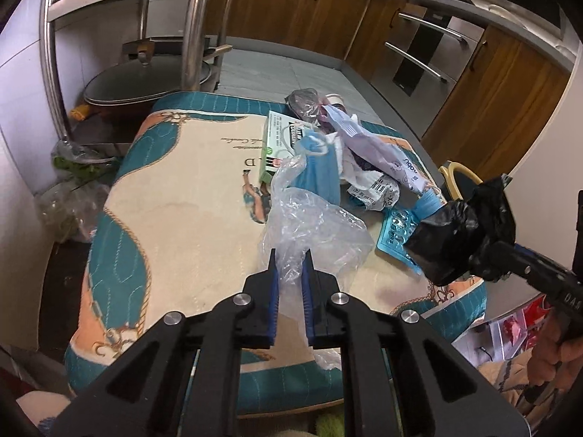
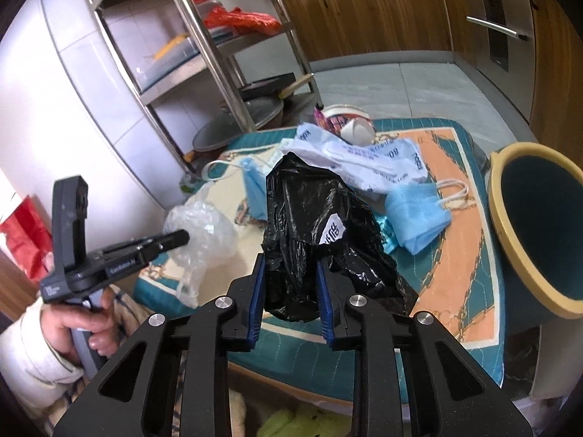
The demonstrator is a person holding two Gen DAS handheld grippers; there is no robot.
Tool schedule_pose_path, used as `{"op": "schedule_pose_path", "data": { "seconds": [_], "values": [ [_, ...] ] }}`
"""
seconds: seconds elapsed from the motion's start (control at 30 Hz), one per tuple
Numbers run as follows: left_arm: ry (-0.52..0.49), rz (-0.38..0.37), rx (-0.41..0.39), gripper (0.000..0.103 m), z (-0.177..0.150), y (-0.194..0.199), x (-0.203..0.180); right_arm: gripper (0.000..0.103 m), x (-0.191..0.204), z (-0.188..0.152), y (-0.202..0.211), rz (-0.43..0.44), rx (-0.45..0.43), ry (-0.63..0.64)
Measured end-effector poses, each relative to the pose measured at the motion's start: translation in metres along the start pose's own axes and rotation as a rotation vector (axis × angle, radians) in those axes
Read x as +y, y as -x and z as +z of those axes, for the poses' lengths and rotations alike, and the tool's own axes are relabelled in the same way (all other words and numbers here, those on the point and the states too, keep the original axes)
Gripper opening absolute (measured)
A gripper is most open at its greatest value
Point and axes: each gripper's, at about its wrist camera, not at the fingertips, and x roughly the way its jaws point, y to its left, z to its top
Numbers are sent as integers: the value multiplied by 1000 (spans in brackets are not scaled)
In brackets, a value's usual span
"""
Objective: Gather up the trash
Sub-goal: 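Carry both bags over the teal bin and open both grippers to drop them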
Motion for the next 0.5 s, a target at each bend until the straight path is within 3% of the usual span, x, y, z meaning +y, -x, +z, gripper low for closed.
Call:
{"op": "schedule_pose_path", "data": {
  "seconds": [0.27, 0.5],
  "values": [
    [-5, -10, -61, 11, 4, 25, -7, 27, -1, 9, 25, 5, -62, -2],
    [-50, -57, -108, 11, 25, 33, -37, 27, -16, 30, 60, -35, -135, -15]
  ]
}}
